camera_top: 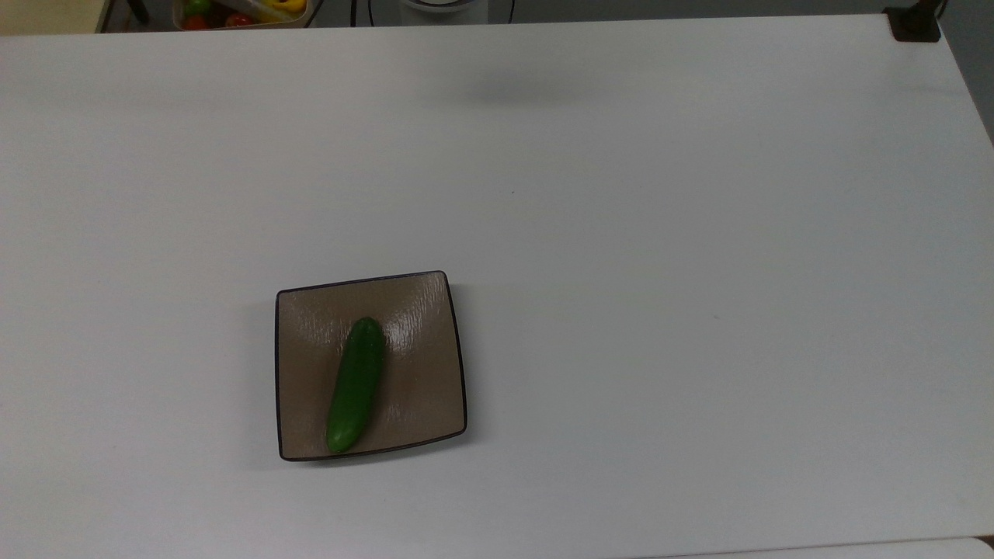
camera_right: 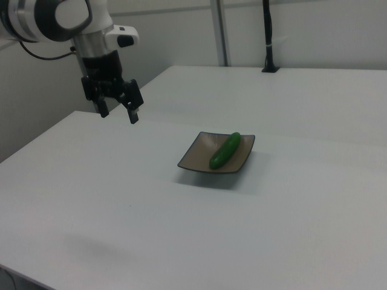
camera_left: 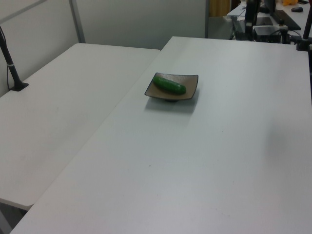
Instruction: Cucumber placed on a ceramic plate
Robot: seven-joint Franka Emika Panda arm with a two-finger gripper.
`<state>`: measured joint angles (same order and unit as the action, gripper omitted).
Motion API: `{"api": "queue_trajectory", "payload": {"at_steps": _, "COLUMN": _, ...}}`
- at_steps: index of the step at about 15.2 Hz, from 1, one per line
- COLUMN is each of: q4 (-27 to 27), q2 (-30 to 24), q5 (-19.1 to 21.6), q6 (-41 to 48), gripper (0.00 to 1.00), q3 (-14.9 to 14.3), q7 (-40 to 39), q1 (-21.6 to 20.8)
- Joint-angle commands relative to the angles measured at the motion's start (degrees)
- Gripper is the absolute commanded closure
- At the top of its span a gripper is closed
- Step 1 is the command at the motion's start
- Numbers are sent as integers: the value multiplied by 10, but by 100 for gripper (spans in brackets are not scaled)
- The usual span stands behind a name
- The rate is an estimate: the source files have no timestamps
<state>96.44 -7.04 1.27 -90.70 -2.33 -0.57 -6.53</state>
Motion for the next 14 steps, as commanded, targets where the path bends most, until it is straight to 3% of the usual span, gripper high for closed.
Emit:
{"api": "queue_trajectory", "payload": {"at_steps": 1, "q4": 6, "q2": 18, "q5": 0, "q6": -54, "gripper": 0, "q3": -9, "q7": -4, "q1": -11}}
{"api": "queue_trajectory", "payload": {"at_steps": 4, "q4": -9, "q2": 44, "q5": 5, "q6": -82, "gripper": 0, "q3": -9, "q7": -29, "q1": -5}}
{"api": "queue_trajectory", "payload": {"at_steps": 14, "q4": -4, "q2": 48, "q5": 7, "q6": -108, "gripper": 0, "q3": -7, "q7": -34, "q1": 5}}
